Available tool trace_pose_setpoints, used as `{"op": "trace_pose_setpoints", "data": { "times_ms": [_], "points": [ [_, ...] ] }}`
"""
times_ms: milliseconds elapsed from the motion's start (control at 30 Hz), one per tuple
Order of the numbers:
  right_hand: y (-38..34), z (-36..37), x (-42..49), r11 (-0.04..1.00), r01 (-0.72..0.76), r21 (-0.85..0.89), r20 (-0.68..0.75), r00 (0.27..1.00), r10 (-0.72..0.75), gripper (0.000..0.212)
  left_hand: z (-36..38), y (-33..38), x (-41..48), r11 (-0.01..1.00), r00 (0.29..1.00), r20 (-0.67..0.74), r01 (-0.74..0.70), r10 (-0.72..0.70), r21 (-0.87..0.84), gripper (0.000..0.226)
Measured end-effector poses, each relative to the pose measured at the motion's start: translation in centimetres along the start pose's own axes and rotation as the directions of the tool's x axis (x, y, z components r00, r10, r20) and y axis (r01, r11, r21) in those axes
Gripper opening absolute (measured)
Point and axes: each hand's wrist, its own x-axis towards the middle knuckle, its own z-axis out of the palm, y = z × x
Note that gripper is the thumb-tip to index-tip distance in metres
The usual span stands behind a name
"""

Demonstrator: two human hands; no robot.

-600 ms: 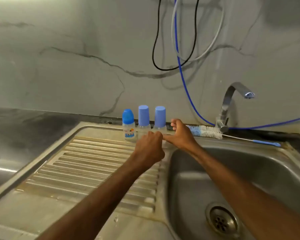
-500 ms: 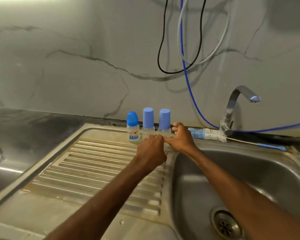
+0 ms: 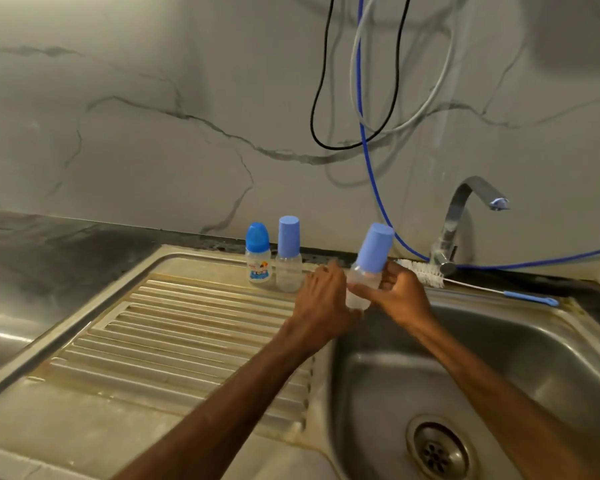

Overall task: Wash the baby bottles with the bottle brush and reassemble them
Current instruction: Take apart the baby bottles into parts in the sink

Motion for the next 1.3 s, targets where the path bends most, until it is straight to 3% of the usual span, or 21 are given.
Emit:
{"op": "trace_pose_setpoints", "data": {
  "times_ms": [67,200,300,400,500,667,767,867,933,1067,1200,1300],
  "points": [
    [0.5,-3.2,-1.7,0.996,-0.068,0.058,0.013,0.998,0.067,0.048,1.8,2.1,0.7,0.984,0.997,-0.013,-0.076,0.075,-0.161,0.078],
    [2.3,-8.1,-4.0,0.979,-0.143,0.145,0.039,0.990,0.139,0.038,7.0,5.5,1.8,0.948,0.994,-0.049,-0.109,0.099,-0.297,0.063],
    [3.9,-10.8,-4.9,0.962,-0.169,0.215,0.058,0.985,0.160,0.038,8.6,6.9,1.8,0.950,0.986,0.035,-0.147,0.163,-0.275,0.068],
    [4.8,-11.9,-5.2,0.921,-0.150,0.359,-0.026,0.985,0.171,0.027,10.0,6.0,1.6,0.958,0.971,0.106,-0.185,0.212,-0.220,0.072],
    [5.7,-11.6,-4.9,0.909,-0.124,0.397,-0.080,0.982,0.168,0.026,11.3,5.4,1.2,0.967,0.975,0.120,-0.160,0.186,-0.197,0.067],
    [6.1,-11.6,-5.0,0.931,-0.121,0.344,-0.018,0.991,0.135,0.019,11.6,5.7,0.8,0.979,0.982,0.073,-0.168,0.177,-0.114,0.052],
    [6.3,-12.6,-4.8,0.947,-0.100,0.305,0.003,0.995,0.104,0.020,11.2,5.5,1.2,0.961,0.970,0.151,-0.155,0.192,-0.229,0.040],
    [6.9,-13.1,-4.8,0.937,-0.139,0.320,0.053,0.990,0.129,0.036,11.6,4.7,1.6,0.911,0.948,0.191,-0.169,0.255,-0.377,0.030],
    [7.1,-13.4,-4.7,0.907,-0.186,0.378,0.096,0.982,0.161,0.045,11.8,4.2,1.7,0.872,0.937,0.198,-0.171,0.287,-0.459,0.031],
    [6.6,-14.4,-4.8,0.780,-0.250,0.573,0.124,0.968,0.219,0.040,12.2,4.3,1.7,0.766,0.934,0.252,-0.036,0.255,-0.642,0.045],
    [7.0,-14.6,-4.8,0.760,-0.279,0.587,0.122,0.959,0.257,0.026,13.1,4.1,1.3,0.745,0.938,0.262,0.008,0.225,-0.667,0.049],
    [7.2,-15.1,-4.8,0.744,-0.248,0.620,0.069,0.962,0.264,0.030,13.5,3.8,1.2,0.777,0.947,0.252,0.003,0.200,-0.629,0.048]
  ]
}}
